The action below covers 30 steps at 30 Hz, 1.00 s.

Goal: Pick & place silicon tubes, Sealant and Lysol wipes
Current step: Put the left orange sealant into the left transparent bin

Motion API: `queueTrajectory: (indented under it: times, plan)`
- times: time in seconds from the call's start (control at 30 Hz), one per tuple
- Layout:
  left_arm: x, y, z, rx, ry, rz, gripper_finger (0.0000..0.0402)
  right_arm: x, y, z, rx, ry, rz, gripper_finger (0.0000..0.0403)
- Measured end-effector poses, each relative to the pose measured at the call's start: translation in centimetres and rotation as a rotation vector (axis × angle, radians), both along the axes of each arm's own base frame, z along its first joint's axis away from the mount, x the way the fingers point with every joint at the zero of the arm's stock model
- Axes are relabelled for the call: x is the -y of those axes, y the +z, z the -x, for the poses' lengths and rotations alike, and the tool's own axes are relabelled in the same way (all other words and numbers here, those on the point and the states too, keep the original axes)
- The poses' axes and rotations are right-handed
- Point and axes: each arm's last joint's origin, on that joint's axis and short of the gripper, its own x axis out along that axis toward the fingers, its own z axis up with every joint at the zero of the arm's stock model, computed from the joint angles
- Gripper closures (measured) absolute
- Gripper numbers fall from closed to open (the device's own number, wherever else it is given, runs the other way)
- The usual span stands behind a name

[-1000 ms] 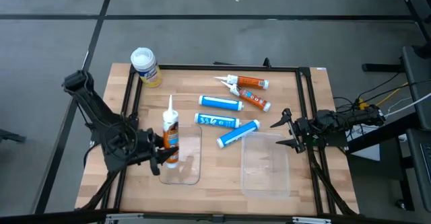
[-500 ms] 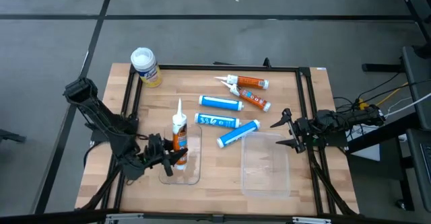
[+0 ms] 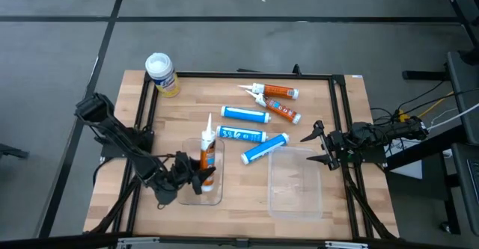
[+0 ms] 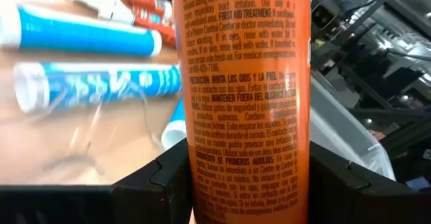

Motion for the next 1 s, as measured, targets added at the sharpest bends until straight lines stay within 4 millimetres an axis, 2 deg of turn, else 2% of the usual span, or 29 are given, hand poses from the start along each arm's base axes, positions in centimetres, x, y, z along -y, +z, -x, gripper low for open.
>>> queueTrajectory:
  times: [0.43,1.0]
  plan:
    - [0.3,-3.4,-1.0,-0.021,0.020,0.185,0.0203,0.0,0.0,0.0,0.000,0.000,0.000,0.0080]
    - [-0.5,-4.9,-2.1,-0.075,0.020,0.375,0.0196,0.0,0.0,0.0,0.000,0.000,0.000,0.0080]
